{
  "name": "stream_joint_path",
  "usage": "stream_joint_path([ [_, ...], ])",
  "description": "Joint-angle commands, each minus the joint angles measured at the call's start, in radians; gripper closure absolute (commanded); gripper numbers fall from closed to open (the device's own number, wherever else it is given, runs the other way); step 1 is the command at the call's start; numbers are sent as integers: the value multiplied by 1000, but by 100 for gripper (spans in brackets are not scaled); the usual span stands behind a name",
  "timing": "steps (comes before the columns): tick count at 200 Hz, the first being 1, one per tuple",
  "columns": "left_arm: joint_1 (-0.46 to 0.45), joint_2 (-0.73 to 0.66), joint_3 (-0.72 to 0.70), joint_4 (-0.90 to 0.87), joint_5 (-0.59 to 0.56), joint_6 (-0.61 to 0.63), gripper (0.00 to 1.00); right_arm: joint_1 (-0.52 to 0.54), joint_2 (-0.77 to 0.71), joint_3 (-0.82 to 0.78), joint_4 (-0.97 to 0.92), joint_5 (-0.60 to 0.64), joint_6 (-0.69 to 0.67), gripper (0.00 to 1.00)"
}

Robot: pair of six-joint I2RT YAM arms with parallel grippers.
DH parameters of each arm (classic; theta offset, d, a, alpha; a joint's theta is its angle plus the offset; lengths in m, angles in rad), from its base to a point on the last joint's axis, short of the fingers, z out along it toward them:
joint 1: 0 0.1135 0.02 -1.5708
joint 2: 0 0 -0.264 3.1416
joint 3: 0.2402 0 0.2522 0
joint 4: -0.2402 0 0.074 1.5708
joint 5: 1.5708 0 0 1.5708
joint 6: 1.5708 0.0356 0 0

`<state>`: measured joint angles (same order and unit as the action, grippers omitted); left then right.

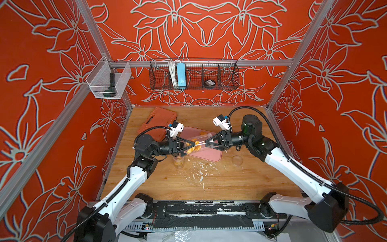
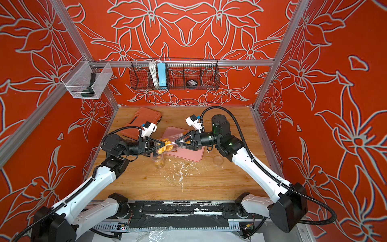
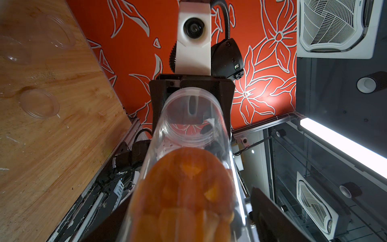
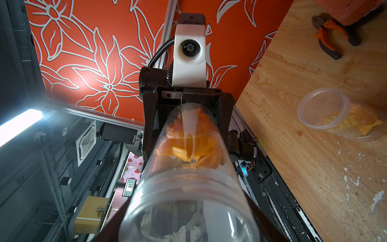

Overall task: Pour the cookies out of the jar
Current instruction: Pick up the jar from the center of the board.

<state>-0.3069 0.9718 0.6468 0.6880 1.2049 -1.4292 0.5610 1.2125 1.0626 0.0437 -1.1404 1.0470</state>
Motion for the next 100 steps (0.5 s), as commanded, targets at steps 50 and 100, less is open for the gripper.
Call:
stream_joint_path([
  [50, -15, 5, -8, 81, 10, -25, 18, 5, 7, -35, 19, 67, -11, 44],
  [100, -15, 8, -20, 92, 0, -26, 24, 6, -11, -51, 26, 111, -21, 44],
])
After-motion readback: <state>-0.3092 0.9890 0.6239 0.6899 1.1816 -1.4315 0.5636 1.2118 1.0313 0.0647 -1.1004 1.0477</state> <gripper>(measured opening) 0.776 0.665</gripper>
